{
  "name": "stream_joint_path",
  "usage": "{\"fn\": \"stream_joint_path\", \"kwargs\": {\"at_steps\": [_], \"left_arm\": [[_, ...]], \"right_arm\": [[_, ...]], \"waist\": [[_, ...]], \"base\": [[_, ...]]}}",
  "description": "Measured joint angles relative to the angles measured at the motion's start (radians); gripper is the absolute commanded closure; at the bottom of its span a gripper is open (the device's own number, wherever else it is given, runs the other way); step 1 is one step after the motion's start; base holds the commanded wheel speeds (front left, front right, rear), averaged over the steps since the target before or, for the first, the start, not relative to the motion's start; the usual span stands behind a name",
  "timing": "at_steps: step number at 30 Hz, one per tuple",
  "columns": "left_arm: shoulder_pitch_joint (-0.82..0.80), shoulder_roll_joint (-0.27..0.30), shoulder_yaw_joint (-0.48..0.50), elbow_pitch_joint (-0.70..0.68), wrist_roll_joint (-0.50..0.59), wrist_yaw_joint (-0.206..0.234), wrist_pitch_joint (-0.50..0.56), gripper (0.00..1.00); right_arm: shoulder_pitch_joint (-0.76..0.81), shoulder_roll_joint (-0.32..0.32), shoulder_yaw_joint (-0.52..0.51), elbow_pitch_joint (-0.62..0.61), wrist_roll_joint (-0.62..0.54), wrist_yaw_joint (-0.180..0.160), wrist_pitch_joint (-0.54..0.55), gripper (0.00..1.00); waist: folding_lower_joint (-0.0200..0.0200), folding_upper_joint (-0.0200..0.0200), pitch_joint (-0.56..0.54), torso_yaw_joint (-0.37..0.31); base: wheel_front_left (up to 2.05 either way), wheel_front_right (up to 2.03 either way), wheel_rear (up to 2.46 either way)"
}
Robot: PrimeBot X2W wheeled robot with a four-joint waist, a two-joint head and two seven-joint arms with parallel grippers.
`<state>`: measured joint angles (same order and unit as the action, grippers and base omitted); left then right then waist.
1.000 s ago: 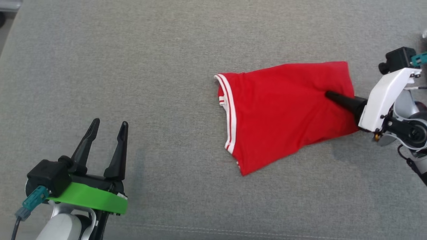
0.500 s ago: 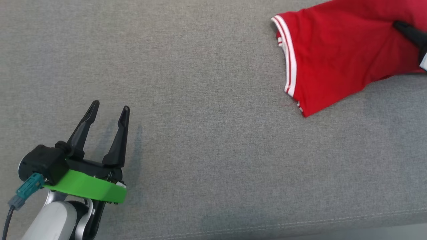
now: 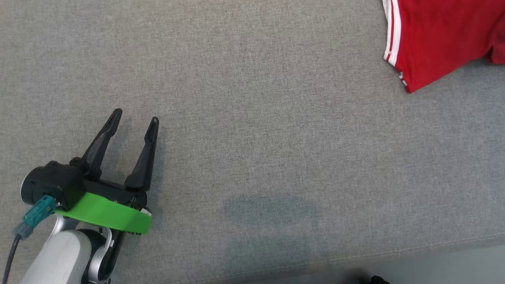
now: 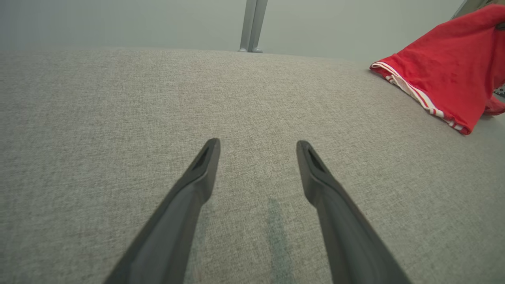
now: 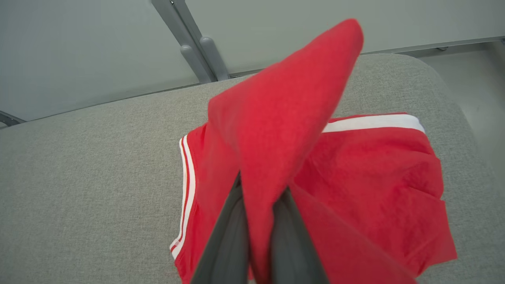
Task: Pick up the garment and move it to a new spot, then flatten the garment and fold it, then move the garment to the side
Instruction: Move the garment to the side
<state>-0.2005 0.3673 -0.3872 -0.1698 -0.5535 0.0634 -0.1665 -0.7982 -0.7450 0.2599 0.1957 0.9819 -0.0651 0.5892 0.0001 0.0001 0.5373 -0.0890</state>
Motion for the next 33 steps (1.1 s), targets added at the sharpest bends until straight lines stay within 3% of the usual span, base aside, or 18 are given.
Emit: {"fn": "stream_joint_path", "kwargs": {"at_steps": [9,15,33], "left_arm": [[-0.006,0.017,0.020,-0.002,0.005,0.009,0.009,0.00],[-0.006,0.016,0.026,0.000,0.005,0.013,0.009,0.00],[-0.009,-0.001,0.017,0.002,0.005,0.013,0.009,0.00]], "right_arm": [[-0.025,-0.008,-0.027,0.028,0.015,-0.007,-0.011,1.00],[-0.043,0.032,-0.013,0.022,0.042,0.014,-0.016,1.00],[-0.057,0.010,-0.028,0.029,0.063,0.021,0.005,1.00]], "waist": [[-0.0001,0.0000,0.020,-0.010],[-0.0001,0.0000,0.014,-0.026],[-0.0001,0.0000,-0.003,-0.042]], "base": [[0.00,0.00,0.00],[0.00,0.00,0.00],[0.00,0.00,0.00]]}}
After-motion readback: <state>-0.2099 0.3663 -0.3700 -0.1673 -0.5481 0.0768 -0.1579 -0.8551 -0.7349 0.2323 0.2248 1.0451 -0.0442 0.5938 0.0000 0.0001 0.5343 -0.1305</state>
